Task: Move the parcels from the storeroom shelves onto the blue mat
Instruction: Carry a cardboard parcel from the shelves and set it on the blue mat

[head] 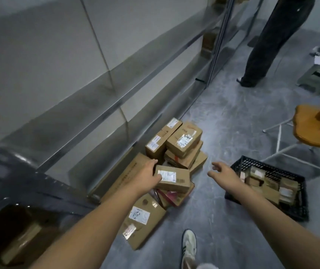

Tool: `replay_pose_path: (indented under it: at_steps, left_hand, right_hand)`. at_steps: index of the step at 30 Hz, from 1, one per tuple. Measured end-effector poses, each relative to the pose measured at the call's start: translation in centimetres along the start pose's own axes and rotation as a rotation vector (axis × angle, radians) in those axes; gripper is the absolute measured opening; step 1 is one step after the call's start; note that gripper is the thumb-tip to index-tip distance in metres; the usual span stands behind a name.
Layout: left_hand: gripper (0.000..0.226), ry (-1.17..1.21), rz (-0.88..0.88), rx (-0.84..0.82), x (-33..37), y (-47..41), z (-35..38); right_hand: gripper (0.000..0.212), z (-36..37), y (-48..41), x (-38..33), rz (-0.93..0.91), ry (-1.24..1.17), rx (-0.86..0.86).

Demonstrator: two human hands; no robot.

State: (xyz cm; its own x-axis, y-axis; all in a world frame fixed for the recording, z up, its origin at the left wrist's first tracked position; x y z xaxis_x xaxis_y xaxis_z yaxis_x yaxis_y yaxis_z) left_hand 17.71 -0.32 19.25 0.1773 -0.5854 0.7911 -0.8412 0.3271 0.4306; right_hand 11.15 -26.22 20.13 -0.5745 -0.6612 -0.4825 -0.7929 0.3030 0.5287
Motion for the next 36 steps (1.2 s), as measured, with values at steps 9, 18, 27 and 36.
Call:
replay_pose_path:
  at_steps: [9, 18, 27, 36]
  left_hand:
    - [0.052, 0.168, -0.253, 0.102, -15.0, -14.7, 7.5]
    - [0.047, 0.287, -0.465, 0.253, -34.2, -28.2, 14.7]
    - [0.031, 0.58, -0.541, 0.412, -37.5, -28.4, 16.7]
    - [0.024, 0.722, -0.439, 0.488, -23.4, -19.7, 5.2]
  right_hand:
    - [0.057, 13.8, -21.1, 10.3, 0.087, 0.053, -0.23]
    - [0.067, 29.6, -36.0, 20.2, 0.294, -0.066, -0.266]
    - [0.045, 32.8, -37.4, 20.2, 0.477, -0.291, -0.266]
    - [0.034, 19.3, -29.9, 7.9, 0.296, -0.324, -0.265]
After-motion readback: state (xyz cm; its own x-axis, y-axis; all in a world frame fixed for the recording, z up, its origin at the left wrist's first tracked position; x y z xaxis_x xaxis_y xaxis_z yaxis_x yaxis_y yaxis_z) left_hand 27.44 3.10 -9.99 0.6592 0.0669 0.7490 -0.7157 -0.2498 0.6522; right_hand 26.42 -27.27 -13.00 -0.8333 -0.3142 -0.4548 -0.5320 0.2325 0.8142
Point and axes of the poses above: each hand's wrist, its own y-axis away from the middle knuckle, its own z-axis out of the palm, x = y × z, the point moved 9 cm from there along -y, towards the middle knuckle, and after that the axes turned 13 degrees about y, right-handed, at the moved point
